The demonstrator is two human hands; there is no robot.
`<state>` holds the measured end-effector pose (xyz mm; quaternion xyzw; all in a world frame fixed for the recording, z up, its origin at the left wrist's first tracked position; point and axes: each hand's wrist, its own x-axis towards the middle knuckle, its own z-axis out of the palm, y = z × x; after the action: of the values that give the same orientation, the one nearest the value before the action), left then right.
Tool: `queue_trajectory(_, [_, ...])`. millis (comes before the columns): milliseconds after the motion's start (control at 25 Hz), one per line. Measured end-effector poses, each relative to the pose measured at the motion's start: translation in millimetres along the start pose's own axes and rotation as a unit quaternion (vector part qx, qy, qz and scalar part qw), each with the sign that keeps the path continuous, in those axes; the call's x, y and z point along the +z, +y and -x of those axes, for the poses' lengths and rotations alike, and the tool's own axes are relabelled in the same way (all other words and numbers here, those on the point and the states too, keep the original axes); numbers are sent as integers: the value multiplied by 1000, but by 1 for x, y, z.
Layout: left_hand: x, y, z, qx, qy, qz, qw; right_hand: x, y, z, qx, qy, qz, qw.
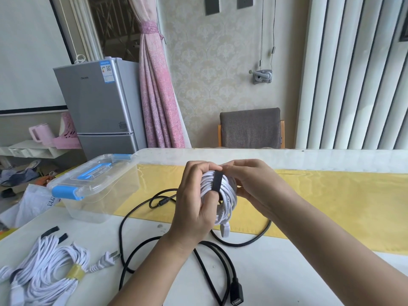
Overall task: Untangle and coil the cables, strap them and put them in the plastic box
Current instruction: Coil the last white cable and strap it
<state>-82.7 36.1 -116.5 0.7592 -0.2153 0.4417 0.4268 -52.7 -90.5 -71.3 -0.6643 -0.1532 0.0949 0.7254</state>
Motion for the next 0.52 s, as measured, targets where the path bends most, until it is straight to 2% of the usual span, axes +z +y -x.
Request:
queue_trajectory(160, [0,-3,-1,-28,-34,6,999,-4,1,-4,-31,19,133,990])
queue_trajectory(280, [3,-3,0,-39,-50,0,998,-7,3,-6,-16,18,241,970])
queue_trajectory(440, [2,-2,1,-102,-50,-4,994,-6,5,-7,25,-11,244,969])
queue_trajectory(520, [1,-6,-2,-183,-46,14,982,-8,4,-3,61,-37,282,957])
